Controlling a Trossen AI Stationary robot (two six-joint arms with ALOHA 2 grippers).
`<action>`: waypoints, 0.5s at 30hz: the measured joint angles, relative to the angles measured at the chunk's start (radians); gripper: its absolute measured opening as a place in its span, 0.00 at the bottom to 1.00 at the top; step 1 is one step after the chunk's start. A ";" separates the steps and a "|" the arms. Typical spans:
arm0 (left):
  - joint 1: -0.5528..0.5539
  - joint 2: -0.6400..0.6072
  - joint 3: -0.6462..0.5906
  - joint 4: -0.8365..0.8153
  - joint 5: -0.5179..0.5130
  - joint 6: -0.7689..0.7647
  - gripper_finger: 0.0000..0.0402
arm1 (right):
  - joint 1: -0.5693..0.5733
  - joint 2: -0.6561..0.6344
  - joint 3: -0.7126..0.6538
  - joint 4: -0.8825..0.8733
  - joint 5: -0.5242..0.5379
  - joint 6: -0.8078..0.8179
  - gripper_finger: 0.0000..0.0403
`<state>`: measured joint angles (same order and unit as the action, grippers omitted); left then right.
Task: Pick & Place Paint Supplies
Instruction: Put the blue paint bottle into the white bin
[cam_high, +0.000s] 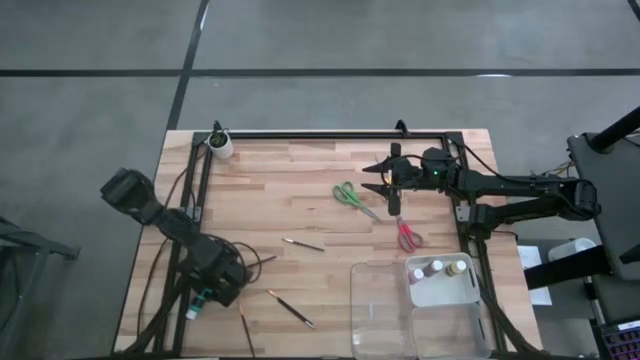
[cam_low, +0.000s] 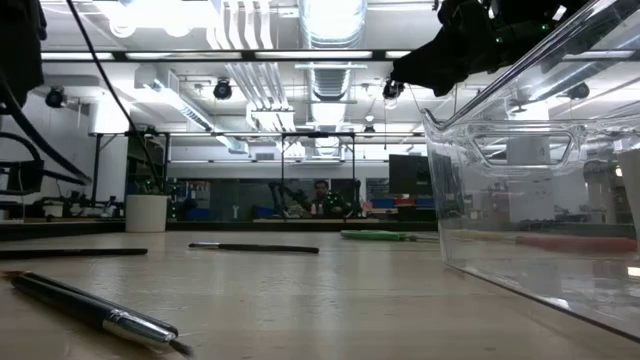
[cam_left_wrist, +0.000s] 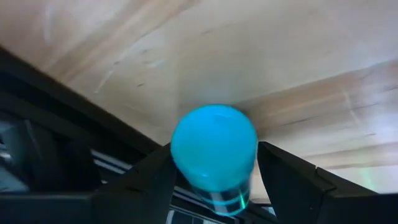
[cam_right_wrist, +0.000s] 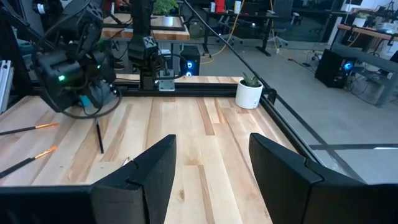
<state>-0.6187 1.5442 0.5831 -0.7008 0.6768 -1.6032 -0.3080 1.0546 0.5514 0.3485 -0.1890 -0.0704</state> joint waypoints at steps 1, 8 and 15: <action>0.000 0.006 0.000 0.006 0.003 0.004 0.55 | 0.000 0.000 0.000 0.000 0.000 0.000 0.50; 0.000 -0.004 0.001 0.026 0.008 -0.004 0.55 | 0.000 0.000 0.000 0.000 0.000 0.000 0.50; 0.000 -0.025 0.001 0.032 0.007 -0.027 0.55 | 0.000 0.000 0.000 0.000 0.000 0.000 0.50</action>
<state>-0.6189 1.5194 0.5842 -0.6688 0.6836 -1.6306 -0.3080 1.0546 0.5514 0.3485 -0.1890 -0.0704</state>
